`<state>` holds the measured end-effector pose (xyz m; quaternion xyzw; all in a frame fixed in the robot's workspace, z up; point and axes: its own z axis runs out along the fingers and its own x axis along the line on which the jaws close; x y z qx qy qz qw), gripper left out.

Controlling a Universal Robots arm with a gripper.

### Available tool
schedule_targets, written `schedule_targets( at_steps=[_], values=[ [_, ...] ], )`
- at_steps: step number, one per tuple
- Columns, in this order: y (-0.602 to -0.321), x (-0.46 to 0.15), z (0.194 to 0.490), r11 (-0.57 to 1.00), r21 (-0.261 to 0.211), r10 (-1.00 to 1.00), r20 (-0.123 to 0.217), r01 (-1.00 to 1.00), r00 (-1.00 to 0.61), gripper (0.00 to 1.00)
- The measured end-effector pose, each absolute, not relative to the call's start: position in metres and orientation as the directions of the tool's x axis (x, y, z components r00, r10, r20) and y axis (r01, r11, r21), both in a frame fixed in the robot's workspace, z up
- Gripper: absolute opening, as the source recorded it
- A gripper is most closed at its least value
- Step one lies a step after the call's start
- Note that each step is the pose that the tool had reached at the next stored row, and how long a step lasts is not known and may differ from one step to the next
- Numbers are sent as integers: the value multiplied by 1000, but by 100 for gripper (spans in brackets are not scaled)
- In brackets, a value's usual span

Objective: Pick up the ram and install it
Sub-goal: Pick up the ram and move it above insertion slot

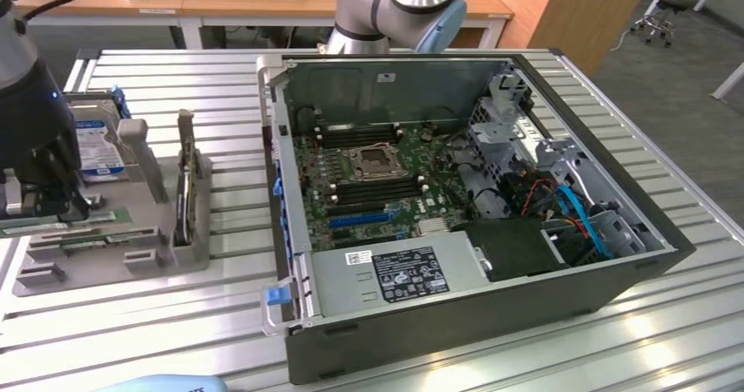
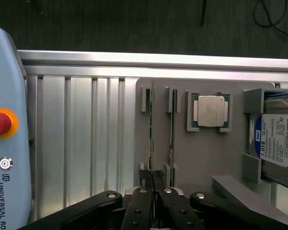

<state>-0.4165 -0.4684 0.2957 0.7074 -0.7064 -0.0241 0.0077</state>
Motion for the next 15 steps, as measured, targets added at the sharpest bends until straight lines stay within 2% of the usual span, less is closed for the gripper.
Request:
schedule_targets(
  at_steps=[15],
  values=[
    [-468,-416,333,-2,45,-1000,-23,-999,1,11]
  ],
)
